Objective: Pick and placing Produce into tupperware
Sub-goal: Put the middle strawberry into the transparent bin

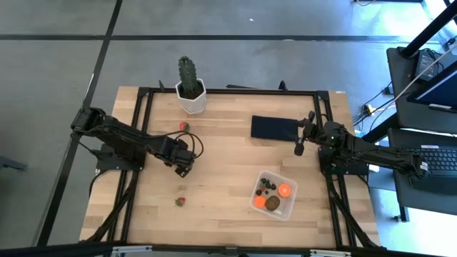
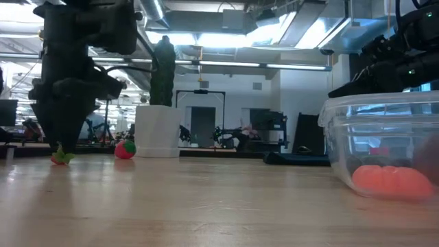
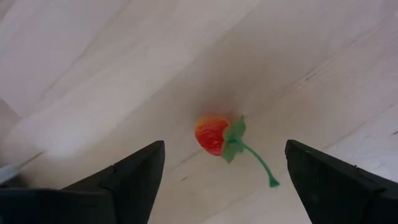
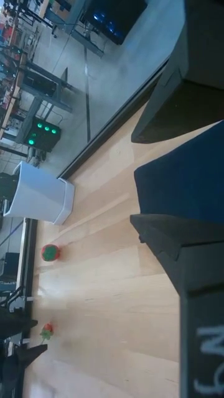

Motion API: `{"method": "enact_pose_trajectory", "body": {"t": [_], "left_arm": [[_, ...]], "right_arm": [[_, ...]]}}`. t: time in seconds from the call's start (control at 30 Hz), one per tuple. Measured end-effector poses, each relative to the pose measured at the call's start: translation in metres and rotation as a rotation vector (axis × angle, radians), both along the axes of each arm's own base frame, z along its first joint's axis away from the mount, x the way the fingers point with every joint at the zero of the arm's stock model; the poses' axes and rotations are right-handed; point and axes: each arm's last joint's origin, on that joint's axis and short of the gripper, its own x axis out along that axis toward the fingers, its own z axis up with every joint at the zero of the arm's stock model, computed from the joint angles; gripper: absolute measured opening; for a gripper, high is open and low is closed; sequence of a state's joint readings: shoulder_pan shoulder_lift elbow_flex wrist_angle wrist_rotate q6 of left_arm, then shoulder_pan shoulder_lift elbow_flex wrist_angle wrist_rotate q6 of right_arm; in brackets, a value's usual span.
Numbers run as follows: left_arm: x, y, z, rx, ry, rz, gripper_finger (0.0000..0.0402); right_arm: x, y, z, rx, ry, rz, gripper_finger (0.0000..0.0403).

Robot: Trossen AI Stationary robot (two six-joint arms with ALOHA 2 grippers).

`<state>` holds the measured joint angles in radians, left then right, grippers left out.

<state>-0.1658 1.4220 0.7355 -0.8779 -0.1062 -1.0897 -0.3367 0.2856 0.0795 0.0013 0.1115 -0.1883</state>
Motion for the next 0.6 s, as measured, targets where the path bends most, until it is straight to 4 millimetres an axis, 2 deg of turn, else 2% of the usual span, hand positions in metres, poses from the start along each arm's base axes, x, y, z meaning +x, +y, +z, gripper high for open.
{"method": "enact_pose_trajectory", "body": {"t": [0.4, 0.6], "left_arm": [[-0.007, 0.001, -0.018, -0.031, -0.019, -0.048, 0.0306], [-0.007, 0.001, -0.021, -0.031, -0.036, -0.051, 0.0293]], "right_arm": [[0.000, 0.000, 0.000, 0.000, 0.001, 0.000, 0.0198], [0.000, 0.000, 0.000, -0.001, 0.001, 0.000, 0.0198]]}}
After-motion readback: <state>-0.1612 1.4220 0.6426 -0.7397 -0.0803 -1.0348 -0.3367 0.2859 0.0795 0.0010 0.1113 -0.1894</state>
